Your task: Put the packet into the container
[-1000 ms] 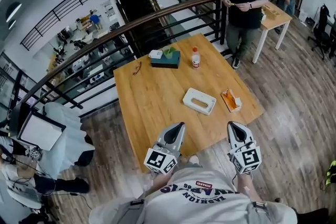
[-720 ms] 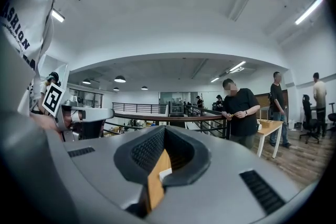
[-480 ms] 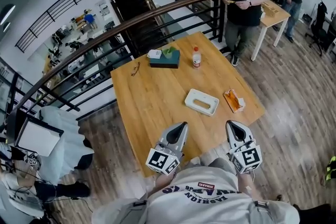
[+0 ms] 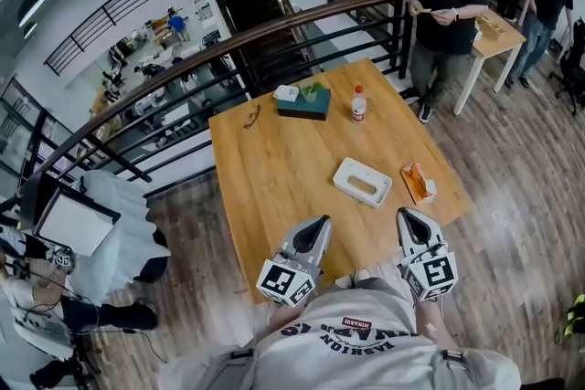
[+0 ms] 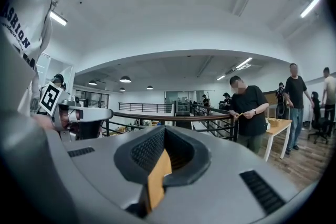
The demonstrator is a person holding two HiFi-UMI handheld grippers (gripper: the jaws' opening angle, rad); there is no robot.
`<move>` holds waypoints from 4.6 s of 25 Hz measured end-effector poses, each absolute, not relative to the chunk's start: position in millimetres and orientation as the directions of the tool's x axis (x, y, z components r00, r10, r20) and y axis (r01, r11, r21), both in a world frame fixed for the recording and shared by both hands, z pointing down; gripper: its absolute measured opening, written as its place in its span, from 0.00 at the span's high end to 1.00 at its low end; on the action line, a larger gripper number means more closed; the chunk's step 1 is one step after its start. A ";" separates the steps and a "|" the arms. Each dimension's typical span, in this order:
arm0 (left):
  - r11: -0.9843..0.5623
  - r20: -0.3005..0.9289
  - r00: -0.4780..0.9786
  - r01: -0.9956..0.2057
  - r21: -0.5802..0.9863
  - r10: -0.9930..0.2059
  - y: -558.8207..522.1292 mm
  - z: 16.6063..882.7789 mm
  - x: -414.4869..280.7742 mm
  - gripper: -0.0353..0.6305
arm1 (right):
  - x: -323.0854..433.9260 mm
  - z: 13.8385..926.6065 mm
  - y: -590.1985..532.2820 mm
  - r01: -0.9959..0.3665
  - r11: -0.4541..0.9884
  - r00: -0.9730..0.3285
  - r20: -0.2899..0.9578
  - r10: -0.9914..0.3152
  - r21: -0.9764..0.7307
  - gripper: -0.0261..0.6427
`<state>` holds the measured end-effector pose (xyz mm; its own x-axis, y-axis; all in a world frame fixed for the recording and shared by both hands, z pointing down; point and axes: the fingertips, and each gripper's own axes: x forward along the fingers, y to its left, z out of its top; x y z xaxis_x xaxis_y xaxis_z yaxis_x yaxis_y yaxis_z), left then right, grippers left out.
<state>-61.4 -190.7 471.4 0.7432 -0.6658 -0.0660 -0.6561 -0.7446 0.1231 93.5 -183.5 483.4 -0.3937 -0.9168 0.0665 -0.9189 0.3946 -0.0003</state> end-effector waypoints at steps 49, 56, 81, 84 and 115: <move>-0.587 -0.022 0.588 -0.803 0.101 -0.808 -215.5 477.7 -100.7 0.94 | 286.8 906.0 -381.3 -0.937 0.338 -0.076 0.899 -0.431 0.083 0.36; -0.587 -0.021 0.588 -0.805 0.086 -0.809 -219.4 473.5 -98.1 0.94 | 299.7 933.6 -370.9 -0.958 0.277 -0.029 0.941 -0.339 0.071 0.93; -0.591 -0.022 0.591 -0.801 0.096 -0.806 -224.3 475.4 -99.5 0.94 | 308.8 919.3 -363.2 -0.959 0.266 -0.002 0.933 -0.361 0.101 0.94; -0.590 -0.025 0.591 -0.801 0.097 -0.806 -224.4 475.4 -98.4 0.94 | 310.4 910.2 -365.2 -0.957 0.267 0.002 0.921 -0.390 0.115 0.94; -0.633 -0.048 0.632 -0.768 0.094 -0.773 -220.7 469.8 -76.0 0.94 | 222.3 534.7 -423.9 -0.848 0.415 -0.231 0.474 -0.850 0.330 0.94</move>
